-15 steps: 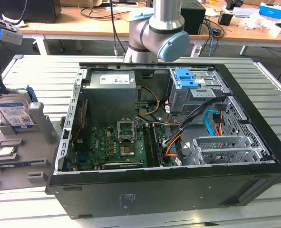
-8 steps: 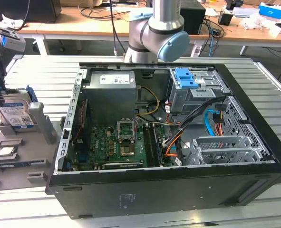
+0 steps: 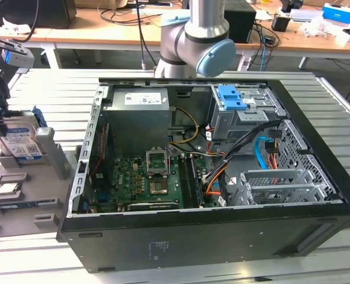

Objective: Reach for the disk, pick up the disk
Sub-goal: 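Pick up the disk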

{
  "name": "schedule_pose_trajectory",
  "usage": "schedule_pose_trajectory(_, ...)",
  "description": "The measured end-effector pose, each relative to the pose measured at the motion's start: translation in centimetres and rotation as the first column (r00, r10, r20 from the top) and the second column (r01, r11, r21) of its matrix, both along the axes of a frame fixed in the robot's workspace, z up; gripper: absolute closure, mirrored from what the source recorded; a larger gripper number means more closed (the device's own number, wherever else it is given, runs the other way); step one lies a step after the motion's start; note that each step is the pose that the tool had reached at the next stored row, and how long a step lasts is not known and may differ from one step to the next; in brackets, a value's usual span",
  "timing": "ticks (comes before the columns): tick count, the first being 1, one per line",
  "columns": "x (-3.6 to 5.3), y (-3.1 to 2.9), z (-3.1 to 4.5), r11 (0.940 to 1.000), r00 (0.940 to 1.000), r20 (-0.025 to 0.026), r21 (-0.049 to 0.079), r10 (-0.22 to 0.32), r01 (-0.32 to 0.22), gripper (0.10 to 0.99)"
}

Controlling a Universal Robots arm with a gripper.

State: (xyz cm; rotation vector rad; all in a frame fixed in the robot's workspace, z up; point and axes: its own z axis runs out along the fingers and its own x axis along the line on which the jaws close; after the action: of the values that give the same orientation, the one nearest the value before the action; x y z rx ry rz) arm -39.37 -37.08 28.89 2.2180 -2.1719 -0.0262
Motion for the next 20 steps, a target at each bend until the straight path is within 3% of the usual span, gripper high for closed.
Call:
schedule_pose_trajectory(4, 0.00, 0.00, -0.03, 1.0000, 1.0000, 0.0001, 0.000, 0.000, 0.000, 0.620)
schedule_pose_trajectory(6, 0.00, 0.00, -0.03, 1.0000, 1.0000, 0.0001, 0.000, 0.000, 0.000, 0.722)
schedule_pose_trajectory(20, 0.04, 0.01, -0.01, 1.0000, 1.0000, 0.0005, 0.000, 0.000, 0.000, 0.722)
